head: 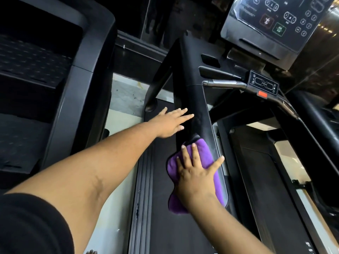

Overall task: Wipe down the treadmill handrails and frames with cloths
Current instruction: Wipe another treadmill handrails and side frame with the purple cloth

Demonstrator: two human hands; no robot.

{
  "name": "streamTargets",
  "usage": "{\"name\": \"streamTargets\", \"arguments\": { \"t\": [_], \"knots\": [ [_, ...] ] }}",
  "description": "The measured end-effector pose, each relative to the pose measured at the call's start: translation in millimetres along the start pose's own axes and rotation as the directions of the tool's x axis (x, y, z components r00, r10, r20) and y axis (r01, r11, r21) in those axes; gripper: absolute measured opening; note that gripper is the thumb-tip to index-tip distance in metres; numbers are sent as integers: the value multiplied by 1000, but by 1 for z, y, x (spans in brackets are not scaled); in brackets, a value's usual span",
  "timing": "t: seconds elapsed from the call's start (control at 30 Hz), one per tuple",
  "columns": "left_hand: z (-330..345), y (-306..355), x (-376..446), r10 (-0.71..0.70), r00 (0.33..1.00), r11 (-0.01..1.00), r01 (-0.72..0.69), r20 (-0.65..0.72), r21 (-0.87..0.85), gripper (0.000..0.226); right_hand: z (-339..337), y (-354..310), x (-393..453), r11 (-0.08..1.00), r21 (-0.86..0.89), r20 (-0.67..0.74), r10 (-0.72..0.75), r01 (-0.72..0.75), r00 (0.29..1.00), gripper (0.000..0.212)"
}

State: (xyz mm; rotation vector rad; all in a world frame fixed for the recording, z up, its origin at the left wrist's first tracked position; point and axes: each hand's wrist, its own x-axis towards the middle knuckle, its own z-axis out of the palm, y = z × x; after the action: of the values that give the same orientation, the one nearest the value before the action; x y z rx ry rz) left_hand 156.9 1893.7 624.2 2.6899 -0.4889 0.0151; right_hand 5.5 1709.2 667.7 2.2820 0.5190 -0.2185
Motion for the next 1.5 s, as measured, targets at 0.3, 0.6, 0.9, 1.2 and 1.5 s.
{"name": "streamTargets", "arguments": {
  "t": [0.3, 0.6, 0.9, 1.2, 1.5],
  "knots": [
    [-30, -2, 44, 150, 988, 970, -154, 37, 190, 64, -14, 8, 18, 989, 145, 6, -16, 15, 1000, 72],
    [-63, 2, 100, 335, 934, 879, -358, 128, 314, 73, -36, 19, 52, 943, 300, -41, 165, -146, 985, 79],
    [-43, -12, 117, 324, 943, 934, -331, 71, 136, 89, -4, 25, 10, 935, 345, -61, 113, -85, 992, 84],
    [-46, -17, 126, 304, 947, 941, -316, 108, 123, 88, -15, 44, 32, 876, 453, -2, 184, -163, 983, 96],
    [-54, -13, 124, 272, 955, 927, -294, 121, 234, 76, -42, 65, 81, 803, 575, 0, 189, -155, 982, 96]
  ]
}}
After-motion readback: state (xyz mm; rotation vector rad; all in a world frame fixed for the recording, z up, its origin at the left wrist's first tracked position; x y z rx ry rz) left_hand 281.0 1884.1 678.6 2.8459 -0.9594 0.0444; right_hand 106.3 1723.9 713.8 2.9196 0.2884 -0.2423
